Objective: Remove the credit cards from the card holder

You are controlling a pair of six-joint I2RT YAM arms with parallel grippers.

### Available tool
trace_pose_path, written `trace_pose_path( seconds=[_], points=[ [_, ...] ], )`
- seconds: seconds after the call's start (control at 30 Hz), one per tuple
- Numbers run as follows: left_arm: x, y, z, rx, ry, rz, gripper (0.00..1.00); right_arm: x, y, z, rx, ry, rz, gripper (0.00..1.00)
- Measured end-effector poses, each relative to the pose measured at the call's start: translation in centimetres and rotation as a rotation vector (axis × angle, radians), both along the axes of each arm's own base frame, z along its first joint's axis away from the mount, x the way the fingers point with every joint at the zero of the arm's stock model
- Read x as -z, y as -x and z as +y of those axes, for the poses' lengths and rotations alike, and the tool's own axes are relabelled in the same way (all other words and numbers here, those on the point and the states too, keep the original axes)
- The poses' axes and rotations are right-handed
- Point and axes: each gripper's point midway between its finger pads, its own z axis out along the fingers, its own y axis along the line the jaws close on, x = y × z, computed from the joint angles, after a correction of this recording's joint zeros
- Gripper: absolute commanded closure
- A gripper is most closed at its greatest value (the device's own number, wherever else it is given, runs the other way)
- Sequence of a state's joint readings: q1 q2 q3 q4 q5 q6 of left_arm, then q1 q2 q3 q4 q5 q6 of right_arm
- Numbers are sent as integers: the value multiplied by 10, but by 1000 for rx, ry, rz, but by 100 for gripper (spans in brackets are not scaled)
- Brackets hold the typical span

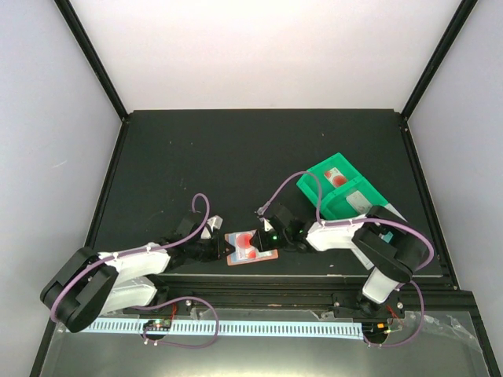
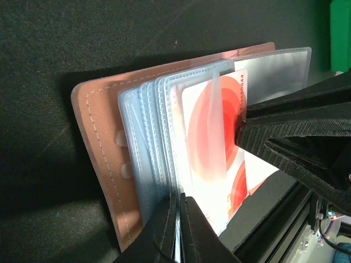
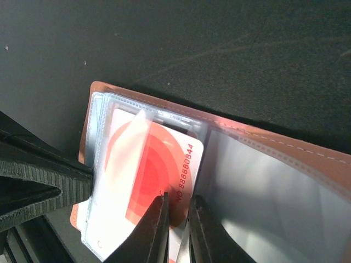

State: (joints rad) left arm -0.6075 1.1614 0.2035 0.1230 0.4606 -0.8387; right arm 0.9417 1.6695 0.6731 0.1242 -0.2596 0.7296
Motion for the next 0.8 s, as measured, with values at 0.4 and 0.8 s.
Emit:
trace_pose_path(
  seconds=[0.4, 0.8],
  points=[
    [0, 0, 0, 0, 1, -2, 94, -4, 3, -14, 24, -5, -27, 99],
    [0, 2, 4, -13, -11, 0, 91, -13, 1, -32, 52, -30, -28, 99]
  ],
)
